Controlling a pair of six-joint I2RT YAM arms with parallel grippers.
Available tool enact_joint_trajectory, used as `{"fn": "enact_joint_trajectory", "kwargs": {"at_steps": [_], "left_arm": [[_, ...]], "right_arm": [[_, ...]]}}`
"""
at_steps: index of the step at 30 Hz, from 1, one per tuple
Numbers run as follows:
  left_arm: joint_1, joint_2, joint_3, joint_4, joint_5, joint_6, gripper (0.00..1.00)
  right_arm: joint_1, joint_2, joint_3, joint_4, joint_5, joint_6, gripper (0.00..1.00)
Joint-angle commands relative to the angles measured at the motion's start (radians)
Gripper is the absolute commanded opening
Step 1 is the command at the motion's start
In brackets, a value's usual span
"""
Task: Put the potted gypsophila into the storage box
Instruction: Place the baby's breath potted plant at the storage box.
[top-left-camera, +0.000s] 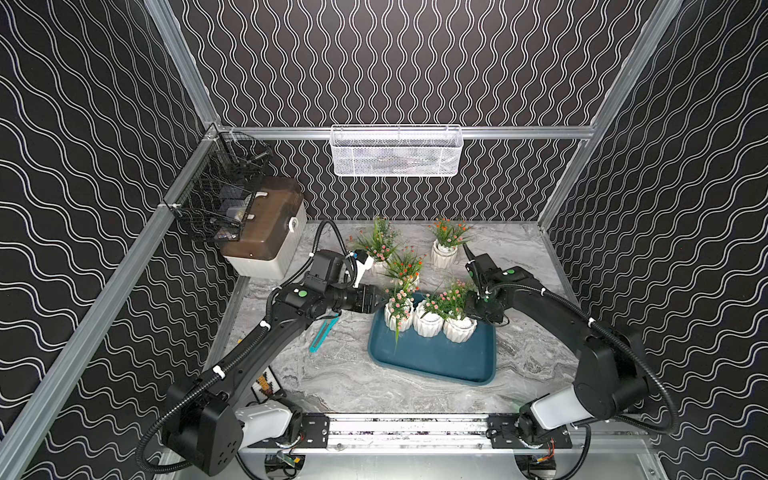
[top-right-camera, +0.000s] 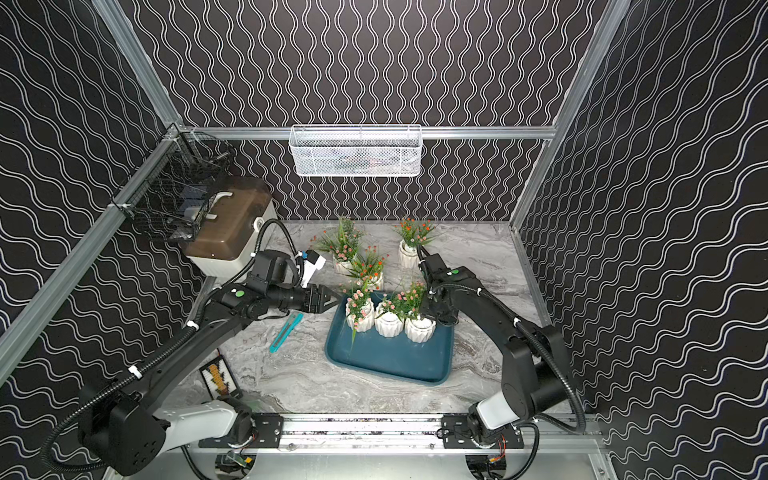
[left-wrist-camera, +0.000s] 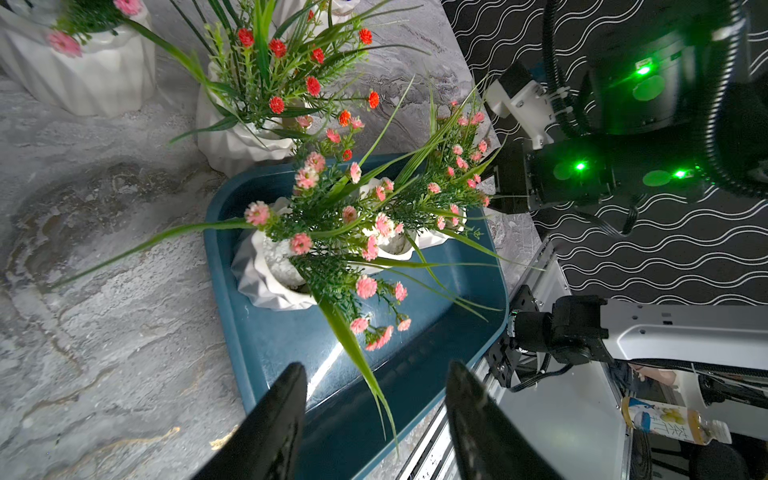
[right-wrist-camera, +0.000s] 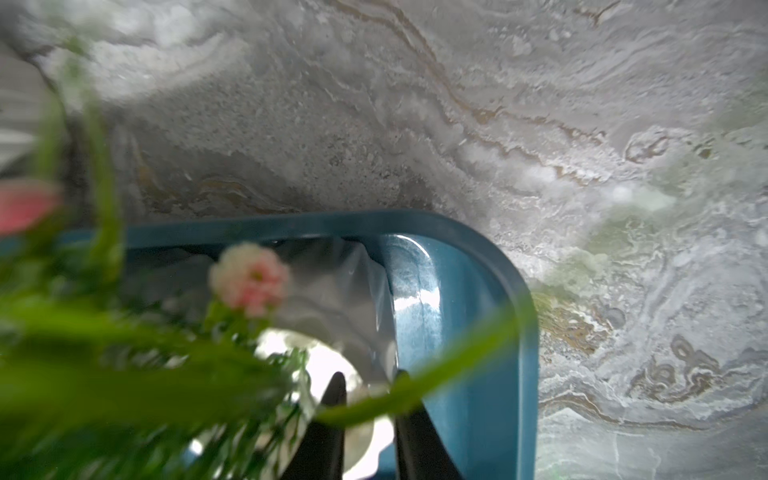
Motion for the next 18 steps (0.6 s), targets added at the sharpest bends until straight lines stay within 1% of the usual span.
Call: {"fn": "enact_joint_trajectory", "kwargs": {"at_steps": [1,8,10,13,15,18], "left_arm": [[0.000,0.002,0.009,0.001,-0.003,0.028,0.57],[0.001,-0.013,0.004,0.003,-0.011,0.037,0.58],[0.002,-0.020,0.001,0.014,-0.006,0.037,0.58],[0.001,-0.036,-0.002,0.021,-0.015,0.040,0.58],[0.003,-0.052,-0.008,0.032,-0.020,0.039,0.58],[0.003,-0.067,-0.013,0.036,-0.047,0.040,0.59]], "right_arm": [[0.001,-0.055,0.007,-0.025,0.024,0.017,0.27],[0.001,-0.283,0.007,-0.059,0.037,-0.021,0.36],[0.002,-0.341,0.000,-0.044,0.022,-0.044,0.40],[0.001,-0.420,-0.003,-0.028,0.002,-0.057,0.42],[0.001,-0.475,-0.016,0.012,-0.031,-0.073,0.45],[0.002,-0.553,-0.048,0.116,-0.094,-0.101,0.47]]}}
